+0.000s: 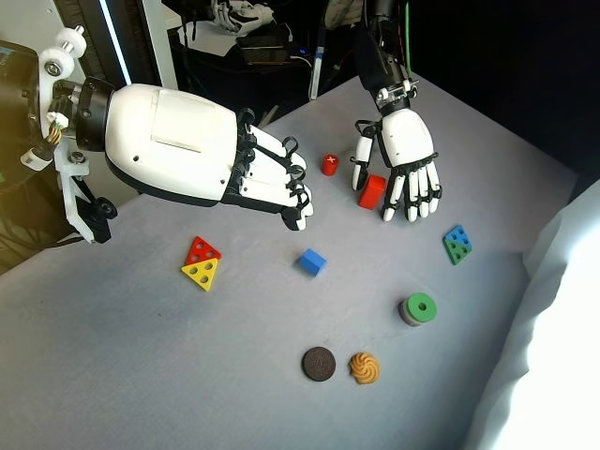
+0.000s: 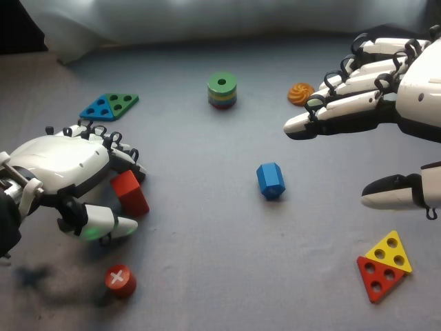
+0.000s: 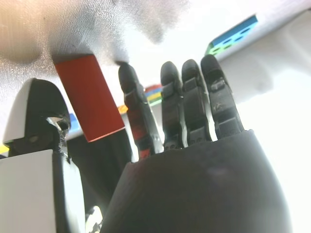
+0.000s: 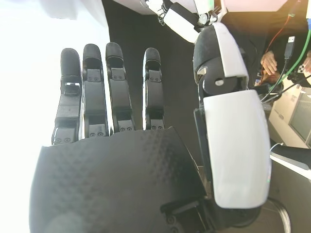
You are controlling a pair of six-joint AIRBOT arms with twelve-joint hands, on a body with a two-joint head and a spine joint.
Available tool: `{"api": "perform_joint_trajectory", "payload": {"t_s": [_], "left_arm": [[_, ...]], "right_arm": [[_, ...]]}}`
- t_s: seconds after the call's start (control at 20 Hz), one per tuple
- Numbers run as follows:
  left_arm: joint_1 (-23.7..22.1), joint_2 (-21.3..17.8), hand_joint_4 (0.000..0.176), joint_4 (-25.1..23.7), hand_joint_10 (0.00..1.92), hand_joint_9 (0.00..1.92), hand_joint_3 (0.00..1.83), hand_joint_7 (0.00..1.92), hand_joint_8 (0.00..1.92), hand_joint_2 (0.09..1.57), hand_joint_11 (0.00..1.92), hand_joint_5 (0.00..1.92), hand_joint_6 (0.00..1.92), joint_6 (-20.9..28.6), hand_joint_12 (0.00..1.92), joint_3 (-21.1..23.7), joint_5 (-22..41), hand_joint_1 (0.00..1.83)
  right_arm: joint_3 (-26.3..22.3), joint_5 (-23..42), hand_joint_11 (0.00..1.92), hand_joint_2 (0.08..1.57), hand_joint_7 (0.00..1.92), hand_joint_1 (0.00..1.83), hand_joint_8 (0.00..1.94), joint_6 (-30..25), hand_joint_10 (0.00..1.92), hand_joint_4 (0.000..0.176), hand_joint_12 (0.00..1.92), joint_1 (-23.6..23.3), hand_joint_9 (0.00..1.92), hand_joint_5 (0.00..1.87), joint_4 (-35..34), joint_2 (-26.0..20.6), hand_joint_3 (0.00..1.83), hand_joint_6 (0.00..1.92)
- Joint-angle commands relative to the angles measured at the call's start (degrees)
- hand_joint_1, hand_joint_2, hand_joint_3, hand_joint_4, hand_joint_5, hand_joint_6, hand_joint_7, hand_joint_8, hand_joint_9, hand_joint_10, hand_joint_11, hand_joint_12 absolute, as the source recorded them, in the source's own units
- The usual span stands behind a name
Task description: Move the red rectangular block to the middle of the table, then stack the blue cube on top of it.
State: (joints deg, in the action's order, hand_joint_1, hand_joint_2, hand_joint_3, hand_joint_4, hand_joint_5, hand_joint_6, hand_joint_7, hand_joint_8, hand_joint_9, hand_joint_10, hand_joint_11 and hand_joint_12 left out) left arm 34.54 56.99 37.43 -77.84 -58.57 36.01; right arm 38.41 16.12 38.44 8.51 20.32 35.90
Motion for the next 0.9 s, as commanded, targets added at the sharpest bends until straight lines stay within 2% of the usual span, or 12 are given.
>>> {"api": "perform_joint_trajectory", "payload": {"t_s": [0.0,0.25,0.45,0.6,0.65,0.7,0.75,0.8,0.85], "left_arm": [[-0.5,-0.5,0.096,-0.4,0.0,0.2,0.0,0.34,0.0,1.08,0.0,0.69,0.01,-0.4,0.4,0.0,5.1,0.75],[-1.0,-0.5,0.107,1.2,0.0,0.21,0.0,0.36,0.0,1.05,0.0,0.72,0.01,-1.5,0.39,0.2,5.1,0.77],[-1.1,-0.5,0.101,1.2,0.0,0.2,0.0,0.37,0.0,1.03,0.0,0.74,0.01,-1.5,0.45,0.4,5.1,0.81],[-1.2,-0.5,0.106,1.3,0.01,0.22,0.0,0.4,0.01,1.02,0.0,0.75,0.01,-1.5,0.47,0.5,5.1,0.81],[-1.2,-0.5,0.098,1.4,0.0,0.22,0.0,0.39,0.0,1.01,0.0,0.75,0.01,-1.5,0.47,0.5,5.1,0.83],[-1.3,-0.5,0.105,1.4,0.0,0.22,0.0,0.39,0.0,1.01,0.0,0.76,0.01,-1.5,0.47,0.5,5.1,0.83],[-1.4,-0.6,0.098,1.5,0.0,0.22,0.0,0.39,0.0,1.01,0.0,0.76,0.01,-1.5,0.47,0.5,5.1,0.83],[-1.4,-0.6,0.107,1.5,0.01,0.23,0.0,0.4,0.0,1.02,0.0,0.76,0.01,-1.5,0.49,0.5,5.1,0.82],[-1.5,-0.6,0.107,1.6,0.01,0.23,0.0,0.4,0.0,1.02,0.0,0.76,0.01,-1.5,0.49,0.5,5.1,0.83]], "right_arm": [[-0.3,6.3,0.0,1.13,0.34,0.68,0.0,-0.4,0.0,0.0,0.93,-0.5,0.31,0.34,-0.9,-0.6,0.0,0.0],[-0.3,6.3,0.0,1.13,0.34,0.67,0.0,-0.4,0.0,0.0,0.88,-0.5,0.31,0.33,-0.9,-0.6,0.0,0.0],[-0.3,6.3,0.0,1.13,0.33,0.68,0.0,-0.4,0.0,0.0,0.92,-0.5,0.31,0.33,-0.9,-0.6,0.0,0.0],[-0.3,6.3,0.0,1.13,0.33,0.68,0.0,-0.4,0.0,0.0,0.89,-0.5,0.31,0.33,-0.9,-0.6,0.0,0.0],[-0.3,6.3,0.0,1.13,0.33,0.68,0.0,-0.4,0.0,0.0,0.91,-0.5,0.31,0.33,-0.9,-0.6,0.0,0.0],[-0.3,6.3,0.0,1.13,0.33,0.69,0.0,-0.4,0.0,0.0,0.9,-0.5,0.3,0.33,-0.9,-0.6,0.0,0.0],[-0.3,6.3,0.0,1.12,0.33,0.69,0.0,-0.4,0.0,0.0,0.9,-0.5,0.3,0.34,-0.9,-0.6,0.0,0.0],[-0.3,6.3,0.0,1.12,0.34,0.69,0.0,-0.4,0.0,0.0,0.9,-0.5,0.31,0.34,-0.9,-0.6,0.0,0.01],[-0.3,6.3,0.0,1.13,0.35,0.68,0.01,-0.4,0.01,0.0,0.91,-0.5,0.31,0.35,-0.9,-0.6,0.0,0.01]]}}
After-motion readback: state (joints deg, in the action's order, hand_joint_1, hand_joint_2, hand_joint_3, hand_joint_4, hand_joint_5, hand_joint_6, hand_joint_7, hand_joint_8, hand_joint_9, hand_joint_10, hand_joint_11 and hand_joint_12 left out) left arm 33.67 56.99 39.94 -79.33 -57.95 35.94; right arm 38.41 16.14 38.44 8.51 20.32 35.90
